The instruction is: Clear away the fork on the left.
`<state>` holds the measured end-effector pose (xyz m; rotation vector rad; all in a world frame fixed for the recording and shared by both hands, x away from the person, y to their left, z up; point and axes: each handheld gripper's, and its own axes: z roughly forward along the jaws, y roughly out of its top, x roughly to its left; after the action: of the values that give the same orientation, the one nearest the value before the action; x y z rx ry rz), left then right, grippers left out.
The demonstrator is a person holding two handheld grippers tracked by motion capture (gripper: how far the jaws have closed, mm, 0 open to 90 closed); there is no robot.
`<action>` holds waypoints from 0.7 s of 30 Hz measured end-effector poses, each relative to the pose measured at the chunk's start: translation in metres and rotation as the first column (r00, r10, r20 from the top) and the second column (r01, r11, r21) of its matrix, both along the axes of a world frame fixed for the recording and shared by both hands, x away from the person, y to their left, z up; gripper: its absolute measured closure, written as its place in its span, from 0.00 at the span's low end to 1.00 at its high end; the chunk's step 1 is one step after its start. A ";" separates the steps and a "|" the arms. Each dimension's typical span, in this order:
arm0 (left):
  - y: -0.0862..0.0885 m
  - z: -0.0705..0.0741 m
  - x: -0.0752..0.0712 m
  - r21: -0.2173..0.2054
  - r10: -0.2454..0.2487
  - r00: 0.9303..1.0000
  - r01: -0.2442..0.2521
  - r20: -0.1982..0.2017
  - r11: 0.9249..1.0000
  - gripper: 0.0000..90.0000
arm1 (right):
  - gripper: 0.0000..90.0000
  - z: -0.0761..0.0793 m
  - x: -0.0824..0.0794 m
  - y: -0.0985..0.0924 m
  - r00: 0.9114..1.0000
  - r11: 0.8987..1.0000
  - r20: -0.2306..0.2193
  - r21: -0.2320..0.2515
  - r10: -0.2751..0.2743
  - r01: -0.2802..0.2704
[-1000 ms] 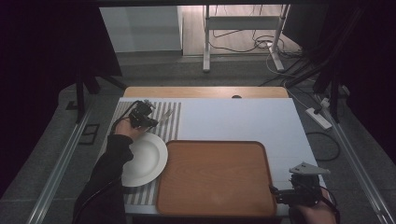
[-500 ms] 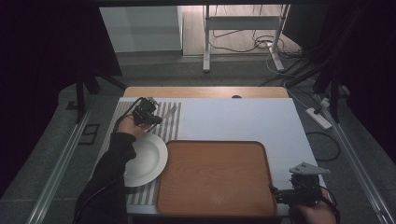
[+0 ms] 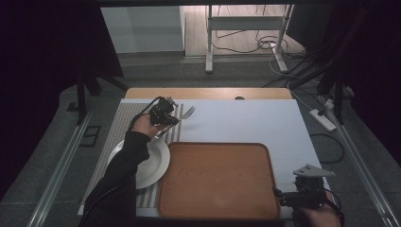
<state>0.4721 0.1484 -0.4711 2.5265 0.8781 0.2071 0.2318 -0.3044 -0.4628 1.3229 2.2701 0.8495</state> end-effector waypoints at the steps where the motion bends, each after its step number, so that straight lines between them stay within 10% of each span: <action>1: -0.003 0.000 0.000 0.001 -0.007 1.000 0.007 0.000 1.000 0.96 | 0.00 0.000 0.000 0.000 1.000 1.000 0.000 0.000 0.000 0.000; 21: -0.062 0.003 -0.026 0.027 -0.087 0.994 0.089 -0.060 0.996 0.96 | 0.00 0.001 -0.001 0.000 1.000 1.000 0.003 -0.004 0.004 -0.004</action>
<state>0.4460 0.0866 -0.4686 2.6037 0.7891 0.1193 0.2311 -0.3044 -0.4622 1.3149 2.2711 0.8470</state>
